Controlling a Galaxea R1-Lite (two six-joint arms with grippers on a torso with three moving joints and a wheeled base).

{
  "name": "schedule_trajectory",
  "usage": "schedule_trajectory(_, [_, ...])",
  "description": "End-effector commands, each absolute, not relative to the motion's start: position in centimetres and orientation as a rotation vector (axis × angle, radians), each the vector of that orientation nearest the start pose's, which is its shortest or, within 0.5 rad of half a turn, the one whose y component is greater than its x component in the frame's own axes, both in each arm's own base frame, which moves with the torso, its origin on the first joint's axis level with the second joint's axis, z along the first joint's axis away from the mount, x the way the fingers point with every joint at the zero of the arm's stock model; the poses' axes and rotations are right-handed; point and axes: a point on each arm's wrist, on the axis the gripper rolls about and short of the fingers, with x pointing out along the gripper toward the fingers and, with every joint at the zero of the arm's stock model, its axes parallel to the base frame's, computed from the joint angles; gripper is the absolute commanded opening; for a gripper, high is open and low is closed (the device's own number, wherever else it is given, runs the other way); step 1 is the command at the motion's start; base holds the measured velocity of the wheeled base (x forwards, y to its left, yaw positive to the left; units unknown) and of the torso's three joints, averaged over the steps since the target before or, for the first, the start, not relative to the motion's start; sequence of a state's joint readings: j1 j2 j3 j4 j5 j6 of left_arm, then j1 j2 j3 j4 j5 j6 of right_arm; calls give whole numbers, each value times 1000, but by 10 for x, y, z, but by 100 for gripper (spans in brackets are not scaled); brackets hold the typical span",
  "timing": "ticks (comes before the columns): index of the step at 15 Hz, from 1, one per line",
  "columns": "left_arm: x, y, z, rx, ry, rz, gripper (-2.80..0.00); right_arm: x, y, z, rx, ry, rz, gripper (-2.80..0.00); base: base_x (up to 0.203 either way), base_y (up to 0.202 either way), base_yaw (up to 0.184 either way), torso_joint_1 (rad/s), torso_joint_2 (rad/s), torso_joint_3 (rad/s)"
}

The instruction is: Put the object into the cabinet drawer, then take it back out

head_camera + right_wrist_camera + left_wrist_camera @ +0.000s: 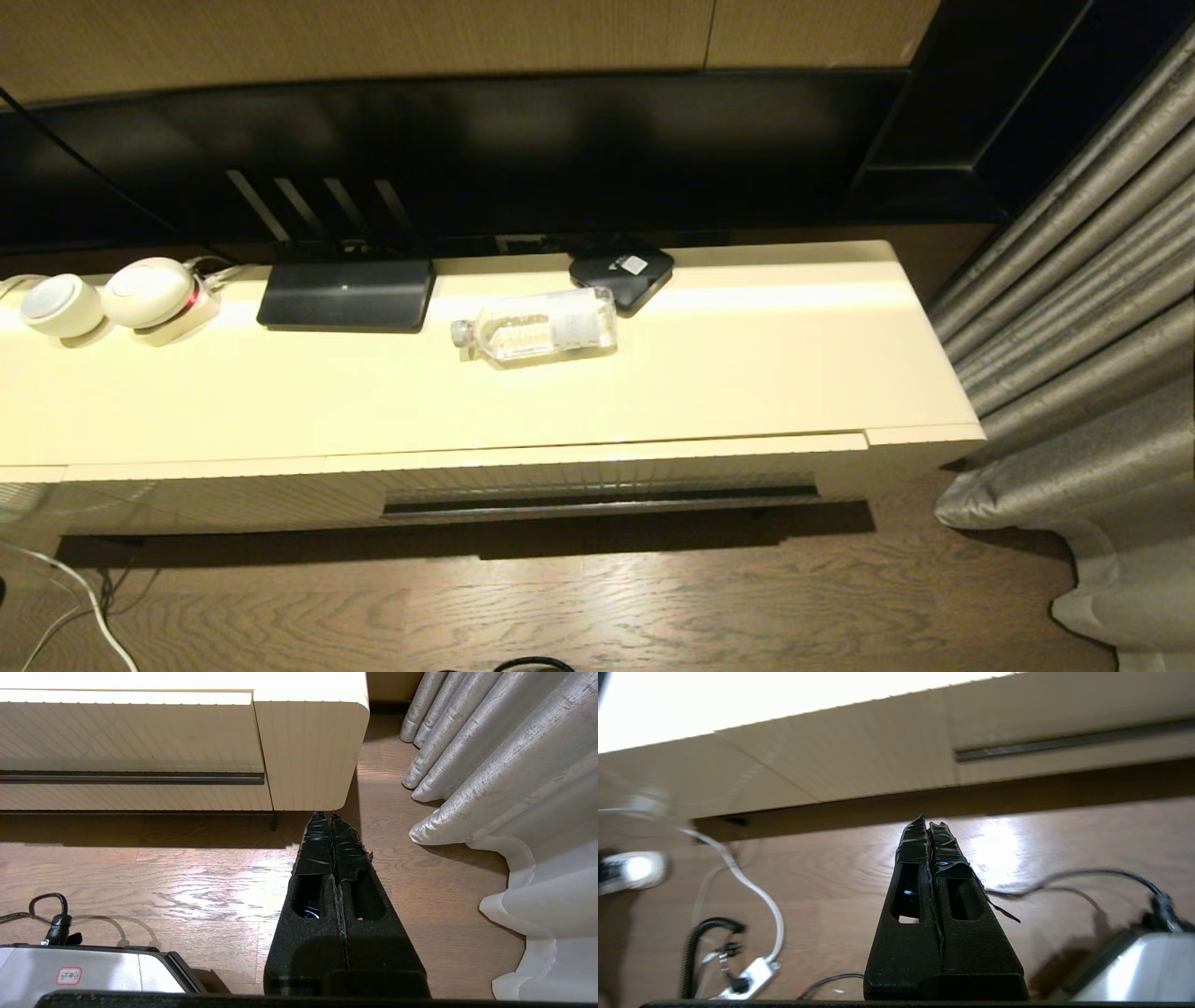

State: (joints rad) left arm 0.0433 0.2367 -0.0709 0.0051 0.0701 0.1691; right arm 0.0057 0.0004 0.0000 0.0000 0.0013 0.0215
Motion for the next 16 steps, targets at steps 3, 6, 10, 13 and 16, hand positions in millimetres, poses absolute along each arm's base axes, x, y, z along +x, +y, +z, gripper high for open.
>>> schedule_trajectory(3, [-19, 1, 85, 167, 55, 34, -280, -23, 0, 75, 21, 3, 8, -280, 0, 0, 0, 0, 0, 0])
schedule_trajectory(6, [-24, 0, 83, 157, -65, 33, -280, -23, 0, 76, 21, 2, 6, -280, 0, 0, 0, 0, 0, 0])
schedule_trajectory(10, [-23, 0, 81, 166, -59, 17, -280, -23, 0, 76, 21, 2, 8, -280, 0, 0, 0, 0, 0, 0])
schedule_trajectory(13, [-23, -1, 78, 146, -29, -30, -280, -23, 0, 76, 21, 2, 8, -280, 0, 0, 0, 0, 0, 0])
schedule_trajectory(16, [-23, -1, 74, 117, 12, -39, -280, -23, 0, 75, 21, 3, 6, -280, 0, 0, 0, 0, 0, 0])
